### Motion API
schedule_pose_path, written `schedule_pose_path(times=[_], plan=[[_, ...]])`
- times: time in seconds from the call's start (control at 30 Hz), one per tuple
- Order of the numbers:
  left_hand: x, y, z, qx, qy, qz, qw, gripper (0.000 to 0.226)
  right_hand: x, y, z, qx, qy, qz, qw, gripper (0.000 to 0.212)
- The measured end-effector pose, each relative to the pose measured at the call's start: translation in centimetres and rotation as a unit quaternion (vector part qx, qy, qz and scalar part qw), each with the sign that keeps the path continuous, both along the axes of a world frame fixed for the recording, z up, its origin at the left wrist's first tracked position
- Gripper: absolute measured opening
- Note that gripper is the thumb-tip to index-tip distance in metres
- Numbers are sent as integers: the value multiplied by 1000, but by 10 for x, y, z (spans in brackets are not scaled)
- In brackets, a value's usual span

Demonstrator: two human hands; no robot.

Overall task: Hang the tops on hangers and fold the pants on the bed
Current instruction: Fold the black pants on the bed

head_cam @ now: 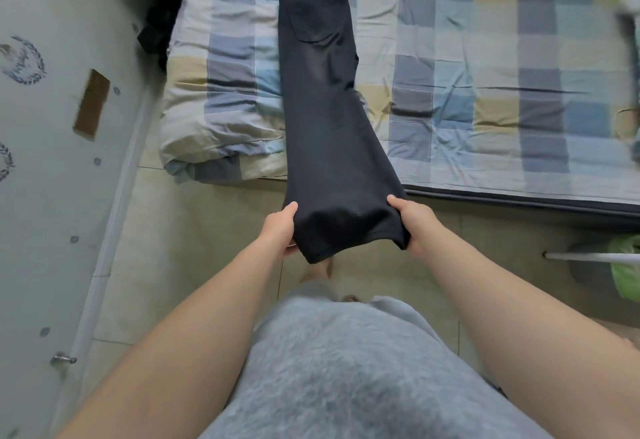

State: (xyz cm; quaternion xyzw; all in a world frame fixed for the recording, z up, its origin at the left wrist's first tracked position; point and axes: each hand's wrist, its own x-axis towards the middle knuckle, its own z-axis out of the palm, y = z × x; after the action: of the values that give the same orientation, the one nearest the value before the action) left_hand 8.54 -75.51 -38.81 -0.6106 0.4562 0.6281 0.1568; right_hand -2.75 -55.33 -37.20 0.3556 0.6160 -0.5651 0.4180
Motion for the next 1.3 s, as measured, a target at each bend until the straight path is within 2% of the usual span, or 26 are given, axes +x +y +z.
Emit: schedule_pose_path(times=[0.07,0.2,0.37,0.6,0.87,0.97,1.3], plan=[[27,22,4,9,17,-1,1000,42,29,12,1,-7,-12,-14,1000,30],[79,61,8,110,81,36,990,56,77,34,5,-40,-55,-28,997,25],[98,62,20,103,52,30,993,43,92,59,15,-35,-55,-34,997,18],[71,54,50,103,16,44,994,31,69,55,32,-48,-31,-39,998,16],[4,15,56,66,66,90,992,33,6,14,39,-43,-28,-45,998,11],[-34,-17,46,55,76,94,991,33,-33,-16,33,-40,-25,-39,998,16],[-206,-161,13,120,64,117,984,30,-213,-161,12,-12,-32,-57,998,17]])
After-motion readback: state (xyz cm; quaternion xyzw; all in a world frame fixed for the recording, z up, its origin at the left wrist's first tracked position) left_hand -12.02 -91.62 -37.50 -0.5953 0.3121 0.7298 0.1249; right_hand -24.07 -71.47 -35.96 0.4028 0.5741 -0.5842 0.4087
